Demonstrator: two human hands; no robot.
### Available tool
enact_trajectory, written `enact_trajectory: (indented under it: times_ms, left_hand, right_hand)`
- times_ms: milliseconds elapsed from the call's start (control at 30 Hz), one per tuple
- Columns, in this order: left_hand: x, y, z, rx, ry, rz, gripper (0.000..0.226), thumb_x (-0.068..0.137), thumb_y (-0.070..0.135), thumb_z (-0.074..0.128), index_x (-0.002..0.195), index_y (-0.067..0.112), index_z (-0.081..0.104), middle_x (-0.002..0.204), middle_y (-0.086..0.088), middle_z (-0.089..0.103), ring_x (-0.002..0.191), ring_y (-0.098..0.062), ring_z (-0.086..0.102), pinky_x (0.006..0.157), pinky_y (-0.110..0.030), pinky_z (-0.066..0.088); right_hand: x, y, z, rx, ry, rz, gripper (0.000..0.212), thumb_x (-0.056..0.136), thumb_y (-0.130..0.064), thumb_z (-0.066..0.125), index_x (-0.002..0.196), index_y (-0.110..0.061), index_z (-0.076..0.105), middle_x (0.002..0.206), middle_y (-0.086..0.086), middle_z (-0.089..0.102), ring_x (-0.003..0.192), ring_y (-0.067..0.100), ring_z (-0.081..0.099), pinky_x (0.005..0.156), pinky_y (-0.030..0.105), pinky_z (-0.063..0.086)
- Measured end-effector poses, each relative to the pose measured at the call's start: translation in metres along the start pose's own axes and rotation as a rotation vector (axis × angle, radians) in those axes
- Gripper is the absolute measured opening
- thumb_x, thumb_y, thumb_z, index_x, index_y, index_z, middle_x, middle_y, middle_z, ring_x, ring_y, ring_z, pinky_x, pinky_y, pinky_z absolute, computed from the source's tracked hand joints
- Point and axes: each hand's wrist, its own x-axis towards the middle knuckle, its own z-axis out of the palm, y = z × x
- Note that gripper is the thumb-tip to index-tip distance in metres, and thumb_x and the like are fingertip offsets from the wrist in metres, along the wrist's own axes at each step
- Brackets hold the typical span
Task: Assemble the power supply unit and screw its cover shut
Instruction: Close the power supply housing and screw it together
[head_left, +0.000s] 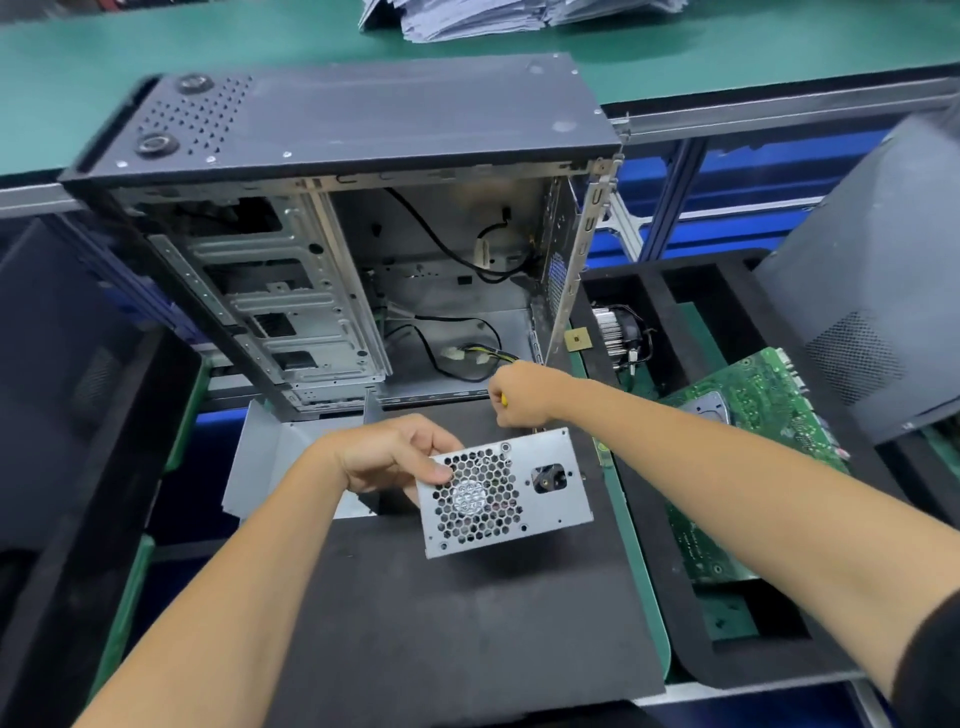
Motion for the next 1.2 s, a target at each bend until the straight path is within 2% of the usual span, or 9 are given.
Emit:
enact_trajectory:
  times_ms: [200, 300, 400, 533, 667, 800, 900, 1033, 1200]
  left_hand:
    - [-0.006, -0.005, 0.001, 0.059, -0.025, 0.011, 0.037, 0.079, 0.001, 0.064, 0.116, -0.006, 0.064, 0.111, -0.024, 0.067, 0.095, -0.031, 0.066, 0.082, -0.035, 0.055]
    - [-0.006, 0.001, 0.009, 0.107, -0.128, 0.021, 0.019, 0.08, -0.007, 0.063, 0.096, 0.001, 0.069, 0.085, -0.002, 0.072, 0.069, -0.007, 0.067, 0.056, -0.013, 0.05]
    - [-0.001, 0.0, 0.016, 0.232, -0.145, -0.001, 0.02, 0.07, -0.002, 0.072, 0.072, 0.01, 0.056, 0.065, 0.005, 0.055, 0.054, -0.001, 0.049, 0.05, -0.012, 0.039]
    - [0.004, -0.002, 0.019, 0.377, -0.224, -0.013, 0.038, 0.064, -0.002, 0.075, 0.068, 0.014, 0.041, 0.064, -0.001, 0.035, 0.055, -0.007, 0.03, 0.05, -0.018, 0.027]
    - [0.003, 0.001, 0.02, 0.431, -0.303, -0.054, 0.035, 0.065, -0.005, 0.076, 0.07, 0.013, 0.046, 0.066, -0.002, 0.046, 0.056, -0.008, 0.04, 0.052, -0.018, 0.032]
    - [0.002, 0.0, 0.017, 0.416, -0.275, -0.042, 0.032, 0.066, -0.006, 0.075, 0.07, 0.013, 0.049, 0.065, 0.002, 0.047, 0.057, -0.007, 0.041, 0.053, -0.016, 0.033]
    - [0.001, 0.0, 0.015, 0.363, -0.253, -0.05, 0.028, 0.066, -0.006, 0.073, 0.072, 0.014, 0.054, 0.068, 0.0, 0.052, 0.06, -0.008, 0.047, 0.056, -0.018, 0.038]
    - [0.001, -0.001, 0.011, 0.303, -0.217, -0.074, 0.02, 0.069, -0.006, 0.07, 0.08, 0.0, 0.053, 0.071, -0.005, 0.051, 0.058, -0.005, 0.05, 0.053, -0.015, 0.041]
    - [0.001, -0.002, 0.006, 0.186, -0.181, -0.02, 0.018, 0.074, -0.008, 0.066, 0.079, 0.008, 0.06, 0.071, 0.006, 0.058, 0.065, 0.0, 0.057, 0.059, -0.013, 0.047]
  right_hand:
    - [0.006, -0.007, 0.02, -0.1, 0.058, -0.028, 0.016, 0.087, -0.02, 0.061, 0.086, -0.005, 0.063, 0.088, 0.007, 0.067, 0.083, 0.026, 0.061, 0.067, 0.033, 0.047]
    - [0.001, 0.005, 0.016, 0.008, 0.075, 0.0, 0.011, 0.088, -0.017, 0.059, 0.078, -0.014, 0.058, 0.087, 0.005, 0.066, 0.084, 0.024, 0.061, 0.073, 0.034, 0.05]
    - [-0.012, 0.019, 0.007, 0.056, -0.028, 0.0, 0.012, 0.085, -0.015, 0.064, 0.073, -0.015, 0.063, 0.084, 0.0, 0.069, 0.083, 0.018, 0.063, 0.078, 0.032, 0.052]
    - [-0.019, 0.019, 0.005, 0.013, -0.035, -0.032, 0.009, 0.081, -0.007, 0.062, 0.078, -0.011, 0.07, 0.081, -0.003, 0.069, 0.079, 0.016, 0.062, 0.074, 0.028, 0.051]
    - [-0.011, 0.007, 0.013, -0.249, 0.031, -0.072, 0.011, 0.082, -0.01, 0.061, 0.082, -0.018, 0.068, 0.09, -0.001, 0.068, 0.084, 0.02, 0.062, 0.068, 0.029, 0.051]
    - [0.001, -0.002, 0.022, -0.285, 0.01, -0.097, 0.008, 0.085, -0.023, 0.067, 0.092, -0.019, 0.069, 0.099, 0.002, 0.067, 0.093, 0.023, 0.062, 0.064, 0.028, 0.042]
    - [0.009, -0.012, 0.028, -0.265, 0.005, -0.121, 0.018, 0.083, -0.029, 0.07, 0.097, -0.018, 0.069, 0.1, 0.002, 0.069, 0.094, 0.024, 0.062, 0.07, 0.031, 0.049]
    - [0.017, -0.02, 0.036, -0.243, 0.015, -0.128, 0.017, 0.083, -0.021, 0.069, 0.1, -0.016, 0.068, 0.102, 0.005, 0.068, 0.094, 0.026, 0.062, 0.064, 0.029, 0.043]
    - [0.021, -0.021, 0.037, -0.278, -0.001, -0.111, 0.012, 0.082, -0.01, 0.062, 0.091, -0.016, 0.068, 0.098, 0.008, 0.068, 0.09, 0.029, 0.063, 0.061, 0.029, 0.04]
